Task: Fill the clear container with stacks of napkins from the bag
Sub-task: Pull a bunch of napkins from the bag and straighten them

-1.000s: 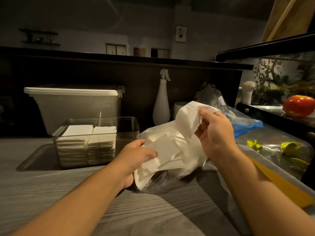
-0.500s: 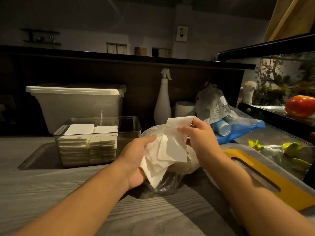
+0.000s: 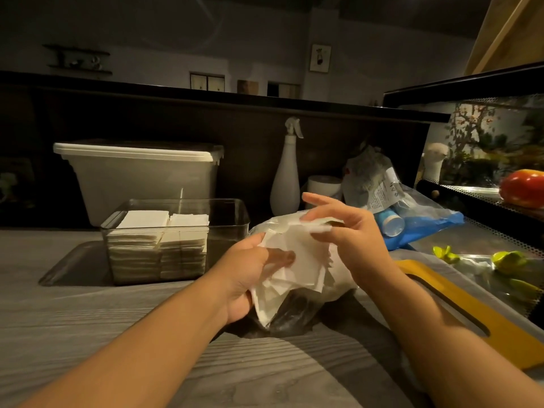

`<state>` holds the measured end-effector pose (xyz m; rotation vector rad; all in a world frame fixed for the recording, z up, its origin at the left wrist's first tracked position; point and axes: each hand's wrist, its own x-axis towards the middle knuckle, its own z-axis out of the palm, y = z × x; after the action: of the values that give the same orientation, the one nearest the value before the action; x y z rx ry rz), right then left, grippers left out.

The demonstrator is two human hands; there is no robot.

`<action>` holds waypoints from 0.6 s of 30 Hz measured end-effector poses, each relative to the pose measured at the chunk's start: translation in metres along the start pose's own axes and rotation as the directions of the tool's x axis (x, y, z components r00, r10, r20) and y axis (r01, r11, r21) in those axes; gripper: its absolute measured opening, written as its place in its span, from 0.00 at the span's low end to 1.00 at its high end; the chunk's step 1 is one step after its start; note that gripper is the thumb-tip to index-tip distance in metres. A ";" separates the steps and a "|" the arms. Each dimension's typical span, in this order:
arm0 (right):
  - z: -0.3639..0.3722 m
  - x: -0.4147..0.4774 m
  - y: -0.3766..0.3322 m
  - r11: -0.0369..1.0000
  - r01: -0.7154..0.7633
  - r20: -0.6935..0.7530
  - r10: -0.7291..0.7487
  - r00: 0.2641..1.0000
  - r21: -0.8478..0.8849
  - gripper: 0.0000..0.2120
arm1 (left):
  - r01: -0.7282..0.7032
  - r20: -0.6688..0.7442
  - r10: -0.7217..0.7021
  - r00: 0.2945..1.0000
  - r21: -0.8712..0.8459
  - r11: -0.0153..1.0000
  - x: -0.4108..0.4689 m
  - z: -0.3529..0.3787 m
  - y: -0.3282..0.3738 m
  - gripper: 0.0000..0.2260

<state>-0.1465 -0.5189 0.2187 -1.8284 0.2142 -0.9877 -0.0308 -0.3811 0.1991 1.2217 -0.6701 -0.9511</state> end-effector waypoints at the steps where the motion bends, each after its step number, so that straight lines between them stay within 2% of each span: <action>1: -0.001 0.000 0.001 1.000 0.009 0.067 -0.010 0.998 0.010 0.13 | -0.009 -0.008 0.009 1.000 0.007 1.000 0.000 0.000 0.001 0.16; 4: -0.004 0.002 0.005 0.993 0.023 0.147 -0.040 0.988 0.115 0.17 | -0.038 -0.028 0.039 0.999 0.030 0.999 0.001 -0.001 0.001 0.15; 5: -0.004 0.003 0.005 0.987 0.018 0.125 -0.038 0.991 0.158 0.17 | -0.041 -0.037 0.042 0.998 0.017 0.999 0.000 -0.001 0.001 0.15; 7: -0.004 0.005 0.005 0.984 -0.017 -0.007 0.019 1.000 0.179 0.14 | -0.046 -0.039 0.046 0.998 -0.004 0.999 0.001 0.000 0.001 0.15; 9: -0.003 0.006 0.005 0.990 -0.097 -0.151 0.112 0.982 0.105 0.11 | -0.052 -0.043 0.052 0.998 -0.001 0.999 0.001 0.000 0.001 0.15; 10: -0.001 0.007 0.005 0.986 -0.149 -0.175 0.159 0.972 0.071 0.11 | -0.060 -0.048 0.060 0.997 0.007 0.998 0.001 0.000 0.001 0.15; 13: 0.001 0.006 0.003 0.961 -0.275 -0.157 0.269 0.950 -0.018 0.09 | -0.084 -0.051 0.087 0.995 0.055 0.995 0.001 0.001 0.001 0.16; 18: 0.003 0.004 0.001 0.952 -0.280 -0.164 0.258 0.952 -0.125 0.05 | -0.100 -0.034 0.102 0.994 0.064 0.993 0.000 0.001 0.002 0.15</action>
<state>-0.1416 -0.5200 0.2199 -1.8000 0.6252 -0.9305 -0.0310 -0.3812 0.2010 1.2457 -0.7297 -0.8269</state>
